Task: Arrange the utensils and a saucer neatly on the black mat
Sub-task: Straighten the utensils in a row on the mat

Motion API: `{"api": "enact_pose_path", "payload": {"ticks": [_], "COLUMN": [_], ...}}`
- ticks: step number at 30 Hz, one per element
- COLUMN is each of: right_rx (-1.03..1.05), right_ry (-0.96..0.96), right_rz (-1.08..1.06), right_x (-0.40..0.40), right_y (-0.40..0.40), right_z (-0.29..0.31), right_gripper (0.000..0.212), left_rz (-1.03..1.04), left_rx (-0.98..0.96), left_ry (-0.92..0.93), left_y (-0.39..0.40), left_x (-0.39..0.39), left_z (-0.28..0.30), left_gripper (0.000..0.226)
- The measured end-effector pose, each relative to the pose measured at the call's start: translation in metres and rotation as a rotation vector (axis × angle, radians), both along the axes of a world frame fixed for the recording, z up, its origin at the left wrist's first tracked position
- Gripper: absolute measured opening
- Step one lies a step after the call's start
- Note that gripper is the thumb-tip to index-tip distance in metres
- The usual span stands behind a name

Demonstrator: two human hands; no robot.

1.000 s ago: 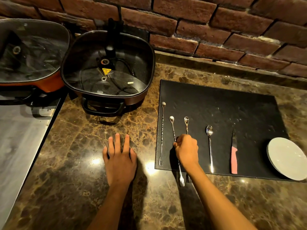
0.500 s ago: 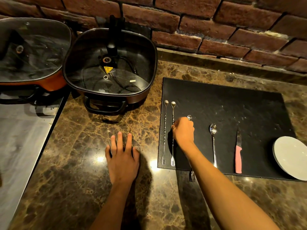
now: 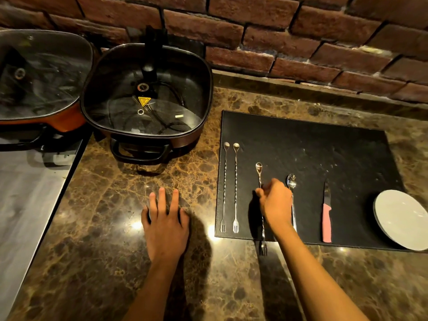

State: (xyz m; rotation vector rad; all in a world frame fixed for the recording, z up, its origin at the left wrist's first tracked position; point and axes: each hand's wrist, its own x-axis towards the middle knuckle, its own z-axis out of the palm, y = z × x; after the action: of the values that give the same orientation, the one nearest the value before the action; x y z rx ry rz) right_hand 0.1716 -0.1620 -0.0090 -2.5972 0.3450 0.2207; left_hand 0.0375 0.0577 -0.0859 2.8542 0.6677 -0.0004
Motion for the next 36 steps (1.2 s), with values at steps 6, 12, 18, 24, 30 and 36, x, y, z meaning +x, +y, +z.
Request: {"api": "enact_pose_path", "payload": {"ticks": [6, 12, 18, 24, 30, 36], "right_rx": [-0.050, -0.003, 0.000, 0.114, 0.152, -0.010], "right_ry": [0.073, 0.051, 0.062, 0.077, -0.019, 0.072], "right_rz": [0.016, 0.045, 0.063, 0.013, -0.141, -0.065], "right_x": [-0.013, 0.009, 0.024, 0.025, 0.003, -0.020], "right_y": [-0.005, 0.013, 0.020, 0.015, -0.055, -0.101], "right_z": [-0.007, -0.003, -0.005, -0.006, 0.008, 0.004], "right_gripper": [0.011, 0.015, 0.017, 0.015, 0.009, 0.020], "left_rz": [-0.001, -0.008, -0.004, -0.006, -0.007, -0.378], "left_rx": [0.005, 0.026, 0.036, 0.029, 0.042, -0.087], "left_ry": [-0.018, -0.019, -0.017, -0.029, 0.001, -0.296], "left_y": [0.001, 0.000, 0.001, -0.001, -0.004, -0.092], "left_x": [-0.001, -0.001, -0.001, -0.003, -0.001, -0.006], "left_z": [-0.002, -0.002, -0.001, 0.001, 0.012, 0.019], "left_gripper": [0.059, 0.059, 0.058, 0.058, 0.057, 0.066]}}
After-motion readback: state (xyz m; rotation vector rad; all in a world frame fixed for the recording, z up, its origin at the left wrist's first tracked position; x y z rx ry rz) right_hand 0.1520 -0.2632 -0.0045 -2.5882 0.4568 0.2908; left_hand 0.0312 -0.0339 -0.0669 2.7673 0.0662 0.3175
